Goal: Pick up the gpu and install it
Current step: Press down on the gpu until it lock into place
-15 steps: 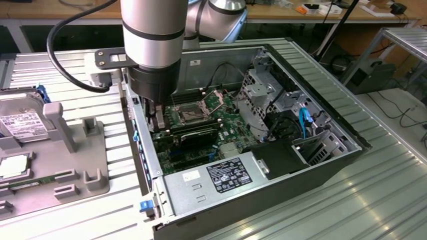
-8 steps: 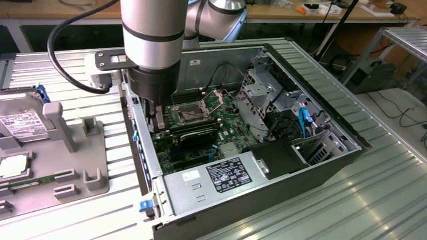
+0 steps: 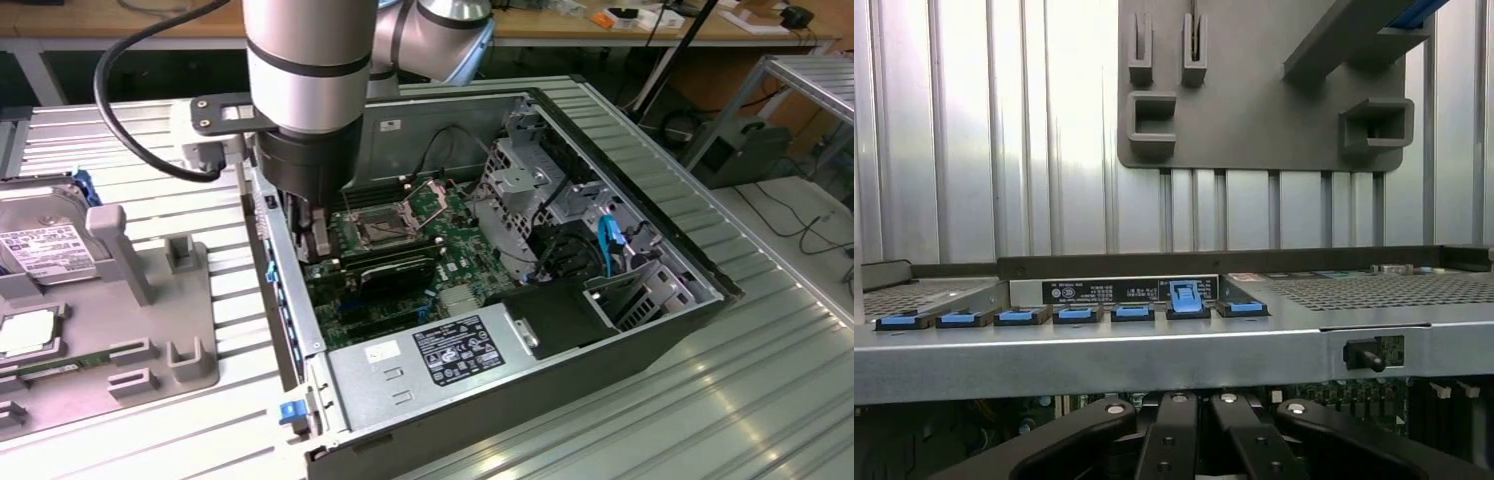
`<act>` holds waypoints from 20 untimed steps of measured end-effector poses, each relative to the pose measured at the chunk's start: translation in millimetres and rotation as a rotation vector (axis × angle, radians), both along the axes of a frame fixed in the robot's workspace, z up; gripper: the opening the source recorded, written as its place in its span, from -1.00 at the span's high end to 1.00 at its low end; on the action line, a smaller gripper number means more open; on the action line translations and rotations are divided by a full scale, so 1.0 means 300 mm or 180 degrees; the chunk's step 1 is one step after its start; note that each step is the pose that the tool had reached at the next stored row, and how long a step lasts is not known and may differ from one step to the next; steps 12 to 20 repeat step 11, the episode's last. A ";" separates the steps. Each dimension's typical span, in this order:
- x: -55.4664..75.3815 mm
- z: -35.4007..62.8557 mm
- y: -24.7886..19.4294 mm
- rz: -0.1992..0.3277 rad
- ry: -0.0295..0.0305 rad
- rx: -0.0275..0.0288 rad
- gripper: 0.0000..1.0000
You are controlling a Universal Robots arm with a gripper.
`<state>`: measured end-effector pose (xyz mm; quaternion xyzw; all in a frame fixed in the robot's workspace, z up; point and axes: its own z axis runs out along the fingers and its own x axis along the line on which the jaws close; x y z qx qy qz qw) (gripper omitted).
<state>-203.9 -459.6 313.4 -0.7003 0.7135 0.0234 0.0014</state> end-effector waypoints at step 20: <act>0.023 0.010 0.000 0.0000 0.0000 0.0000 0.80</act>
